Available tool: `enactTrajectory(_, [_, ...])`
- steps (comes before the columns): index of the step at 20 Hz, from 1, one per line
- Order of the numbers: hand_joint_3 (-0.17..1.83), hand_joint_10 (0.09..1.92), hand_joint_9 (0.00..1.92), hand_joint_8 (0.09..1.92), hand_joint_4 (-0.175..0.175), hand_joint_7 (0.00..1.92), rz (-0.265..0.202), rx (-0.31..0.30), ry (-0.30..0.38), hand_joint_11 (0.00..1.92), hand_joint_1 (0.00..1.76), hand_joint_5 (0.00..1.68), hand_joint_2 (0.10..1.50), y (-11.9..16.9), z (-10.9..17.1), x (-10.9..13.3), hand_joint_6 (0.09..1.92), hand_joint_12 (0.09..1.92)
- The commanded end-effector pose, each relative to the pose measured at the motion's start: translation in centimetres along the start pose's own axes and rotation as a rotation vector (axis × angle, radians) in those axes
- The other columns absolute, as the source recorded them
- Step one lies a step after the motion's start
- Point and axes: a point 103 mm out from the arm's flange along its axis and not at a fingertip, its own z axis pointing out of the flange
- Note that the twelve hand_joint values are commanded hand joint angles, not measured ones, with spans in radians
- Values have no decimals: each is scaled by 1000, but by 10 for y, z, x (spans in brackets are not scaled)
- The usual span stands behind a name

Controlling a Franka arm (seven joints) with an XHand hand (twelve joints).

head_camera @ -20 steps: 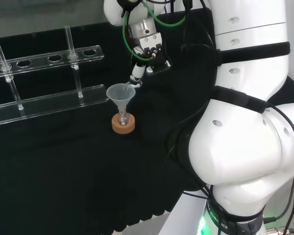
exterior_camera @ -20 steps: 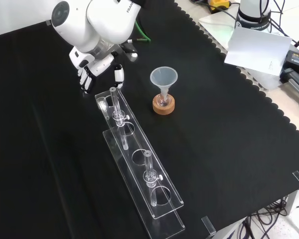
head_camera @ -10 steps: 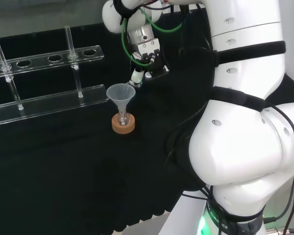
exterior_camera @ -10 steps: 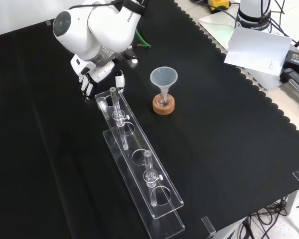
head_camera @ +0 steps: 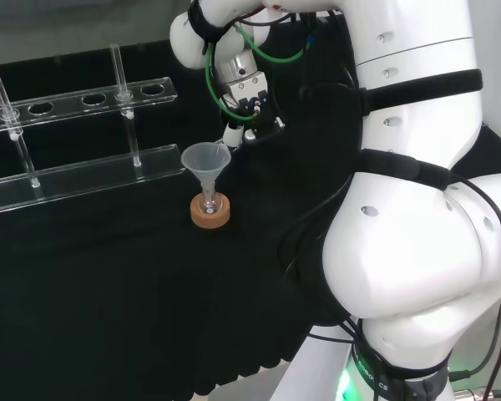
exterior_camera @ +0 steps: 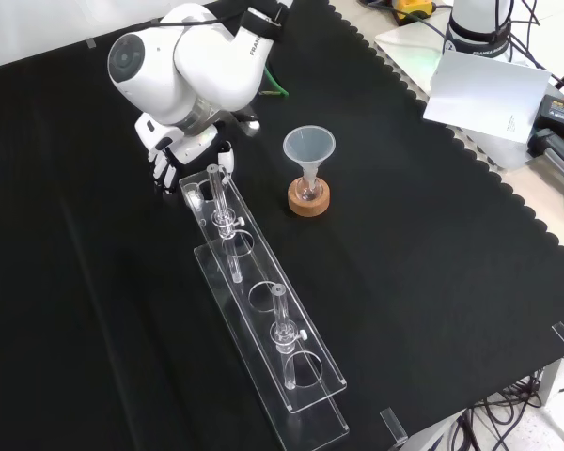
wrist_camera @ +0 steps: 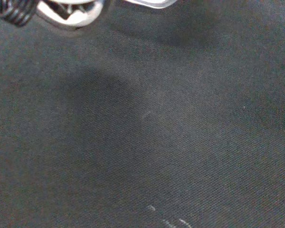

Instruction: Pick up the weighing funnel.

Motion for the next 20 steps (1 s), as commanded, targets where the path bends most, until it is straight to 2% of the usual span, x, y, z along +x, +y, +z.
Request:
enactTrajectory(1, [540,541,665,658,3,438,15,-18,-18,473,899,718,628,2,2,-2,204,1273])
enactTrajectory(3, [550,534,670,655,5,441,19,-22,-17,475,903,713,623,2,3,-5,247,1271])
enactTrajectory(6, [568,523,677,653,5,443,20,-29,-17,478,904,641,615,5,3,-6,425,1270])
enactTrajectory(9, [575,525,677,657,4,441,12,-34,-13,477,906,597,612,5,3,-5,524,1275])
enactTrajectory(20, [581,529,676,661,4,441,1,-33,-13,482,916,583,610,8,4,-2,575,1274])
